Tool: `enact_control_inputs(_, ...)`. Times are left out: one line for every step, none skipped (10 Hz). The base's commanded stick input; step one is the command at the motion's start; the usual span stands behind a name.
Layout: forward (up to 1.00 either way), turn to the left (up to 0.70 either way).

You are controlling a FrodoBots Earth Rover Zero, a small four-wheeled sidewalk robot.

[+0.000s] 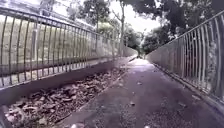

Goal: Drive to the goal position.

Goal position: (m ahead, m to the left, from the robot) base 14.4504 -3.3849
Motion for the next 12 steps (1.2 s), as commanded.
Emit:
enact_control_inputs(1.0,-0.07)
enact_control_inputs(1.0,-0.16)
enact_control_inputs(1.0,-0.25)
enact_control_inputs(1.0,-0.34)
enact_control_inputs(1.0,-0.4)
enact_control_inputs(1.0,-0.4)
enact_control_inputs(1.0,-0.4)
enact_control_inputs(1.0,-0.4)
enact_control_inputs(1.0,-0.4)
enact_control_inputs(1.0,-0.4)
enact_control_inputs(1.0,-0.4)
enact_control_inputs(1.0,-0.4)
